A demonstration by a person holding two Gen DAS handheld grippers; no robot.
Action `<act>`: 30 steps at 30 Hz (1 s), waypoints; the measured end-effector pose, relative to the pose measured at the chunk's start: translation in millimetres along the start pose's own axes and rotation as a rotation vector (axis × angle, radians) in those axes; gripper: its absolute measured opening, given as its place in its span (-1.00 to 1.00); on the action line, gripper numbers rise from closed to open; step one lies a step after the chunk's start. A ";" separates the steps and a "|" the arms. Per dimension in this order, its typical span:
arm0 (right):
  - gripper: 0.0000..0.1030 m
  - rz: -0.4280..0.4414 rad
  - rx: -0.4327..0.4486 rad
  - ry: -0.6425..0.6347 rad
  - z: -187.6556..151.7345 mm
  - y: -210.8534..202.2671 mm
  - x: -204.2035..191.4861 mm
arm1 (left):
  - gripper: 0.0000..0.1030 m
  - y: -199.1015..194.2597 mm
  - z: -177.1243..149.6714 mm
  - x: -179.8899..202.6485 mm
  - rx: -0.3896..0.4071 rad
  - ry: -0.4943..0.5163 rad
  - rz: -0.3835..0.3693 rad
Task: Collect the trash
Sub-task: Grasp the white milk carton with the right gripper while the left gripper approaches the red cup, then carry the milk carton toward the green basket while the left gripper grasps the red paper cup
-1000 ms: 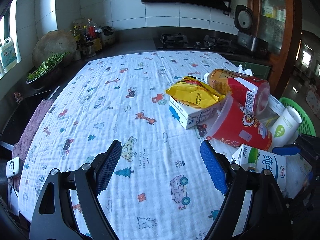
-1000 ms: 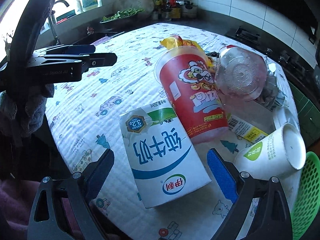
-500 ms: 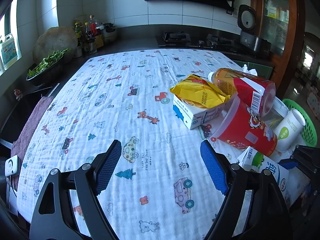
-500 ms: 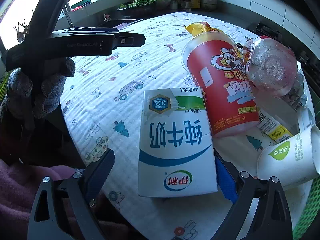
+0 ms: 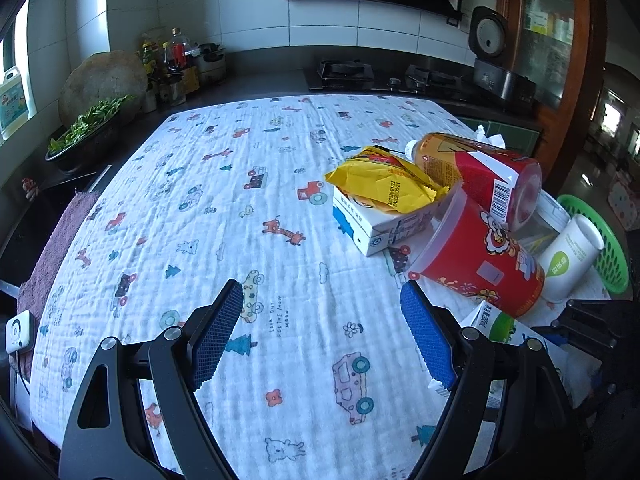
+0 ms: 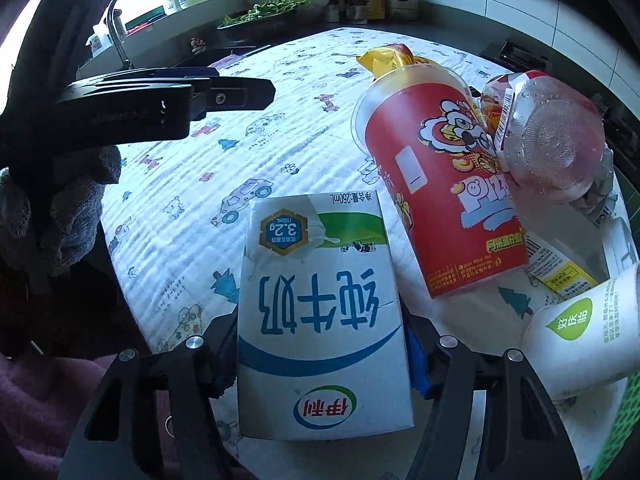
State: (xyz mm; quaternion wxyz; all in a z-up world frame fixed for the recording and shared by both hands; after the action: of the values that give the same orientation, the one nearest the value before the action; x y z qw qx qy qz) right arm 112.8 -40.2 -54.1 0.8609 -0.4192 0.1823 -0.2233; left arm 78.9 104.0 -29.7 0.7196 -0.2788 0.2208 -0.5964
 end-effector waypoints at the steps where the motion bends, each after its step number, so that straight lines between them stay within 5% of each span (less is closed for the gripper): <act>1: 0.22 -0.006 0.006 0.004 -4.0 -5.3 0.8 | 0.55 -0.4 0.0 3.7 -0.004 0.002 -0.011; 16: 0.22 -0.122 0.176 0.212 -65.0 -102.3 33.2 | 0.55 -9.3 27.0 62.7 0.027 0.095 -0.107; 19: 0.22 -0.141 0.210 0.256 -73.3 -115.4 43.6 | 0.51 -0.6 23.4 65.2 -0.038 0.040 -0.164; 30: 0.22 -0.159 0.257 0.313 -98.3 -132.2 59.8 | 0.50 42.4 20.0 79.1 -0.165 -0.225 -0.194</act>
State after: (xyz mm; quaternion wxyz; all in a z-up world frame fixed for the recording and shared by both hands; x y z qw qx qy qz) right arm 82.8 -207.9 -12.8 0.8481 -0.2794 0.2502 -0.3742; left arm 138.2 34.8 -41.8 0.6533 -0.4220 0.1593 -0.6081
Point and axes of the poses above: each gripper's, at about its wrist camera, not at the fingertips, and y roughly the way its jaws point, x to its right, z to its top, the point moved 1 cm from there along y, roughly the way its jaws point, and after that the axes turned 2 degrees about x, right-handed, at the moved point
